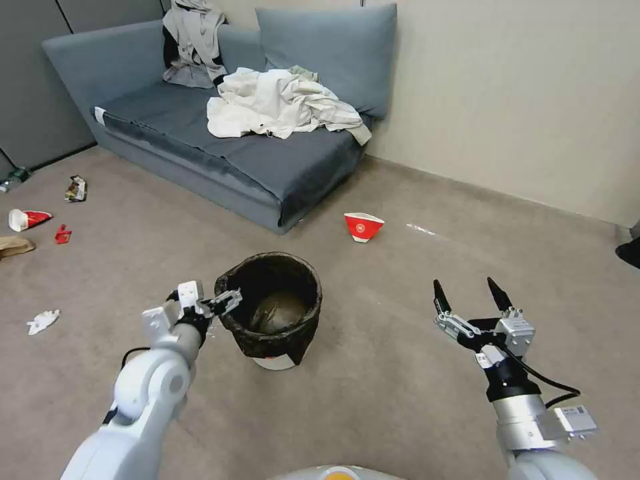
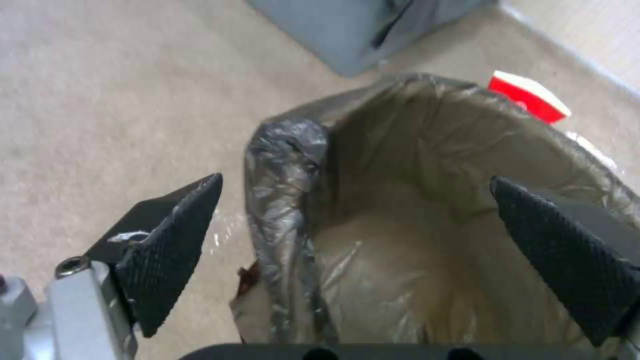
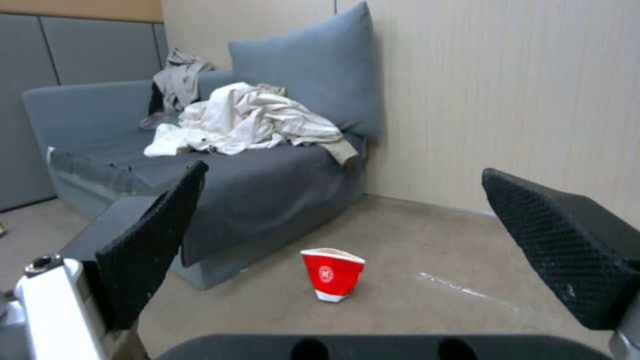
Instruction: Pick up the trash can from the floor.
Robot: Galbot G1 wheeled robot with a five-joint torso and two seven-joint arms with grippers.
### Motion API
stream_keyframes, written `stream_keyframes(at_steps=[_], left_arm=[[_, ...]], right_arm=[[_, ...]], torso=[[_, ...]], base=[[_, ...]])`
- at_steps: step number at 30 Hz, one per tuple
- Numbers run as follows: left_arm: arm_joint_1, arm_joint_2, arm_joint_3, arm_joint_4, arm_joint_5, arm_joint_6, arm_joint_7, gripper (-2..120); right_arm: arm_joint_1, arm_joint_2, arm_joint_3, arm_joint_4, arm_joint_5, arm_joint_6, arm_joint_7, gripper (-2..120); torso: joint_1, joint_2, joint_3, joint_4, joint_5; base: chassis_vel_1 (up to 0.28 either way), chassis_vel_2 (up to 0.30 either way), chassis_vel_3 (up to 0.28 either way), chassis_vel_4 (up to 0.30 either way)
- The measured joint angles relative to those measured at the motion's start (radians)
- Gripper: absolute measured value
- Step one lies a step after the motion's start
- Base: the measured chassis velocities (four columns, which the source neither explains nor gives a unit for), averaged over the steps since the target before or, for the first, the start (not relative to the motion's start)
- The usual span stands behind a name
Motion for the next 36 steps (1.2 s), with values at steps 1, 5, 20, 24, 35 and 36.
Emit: stream_keyframes(at_steps=[1,5,20,24,35,36], left_arm=[[-0.018,0.004,0.010,0.007,-0.018,0.035,-0.019,98],[-0.046,0.013,0.033,0.028,-0.036,0.096,-0.063,91],[-0.071,0.008,0.055,0.090,-0.060,0.142,-0.120,57],[-0.070,0.003,0.051,0.091,-0.075,0.148,-0.130,46],[-0.058,-0.014,0.031,0.087,-0.095,0.150,-0.150,7],[-0.058,-0.015,0.030,0.087,-0.095,0.150,-0.153,5]], right_arm=[[0.001,0.002,0.001,-0.001,0.000,0.000,0.001,100],[0.001,0.010,0.003,-0.003,-0.001,-0.001,0.002,100],[0.002,0.010,0.004,-0.012,-0.004,0.000,0.007,100],[0.002,0.008,0.005,-0.013,-0.004,0.002,0.008,100],[0.002,-0.004,0.003,-0.019,-0.001,0.009,0.009,100],[0.002,-0.005,0.004,-0.020,0.000,0.010,0.009,100]], torso=[[0.000,0.000,0.000,0.0000,0.0001],[0.000,0.000,0.000,0.0000,0.0001],[0.000,0.000,0.000,0.0001,0.0000],[0.000,0.000,0.000,0.0001,0.0000],[0.000,0.000,0.000,0.0001,0.0000],[0.000,0.000,0.000,0.0001,0.0000]], base=[[0.000,0.000,0.000,0.000],[0.000,0.000,0.000,0.000],[0.000,0.000,0.000,0.000],[0.000,0.000,0.000,0.000],[0.000,0.000,0.000,0.000],[0.000,0.000,0.000,0.000]])
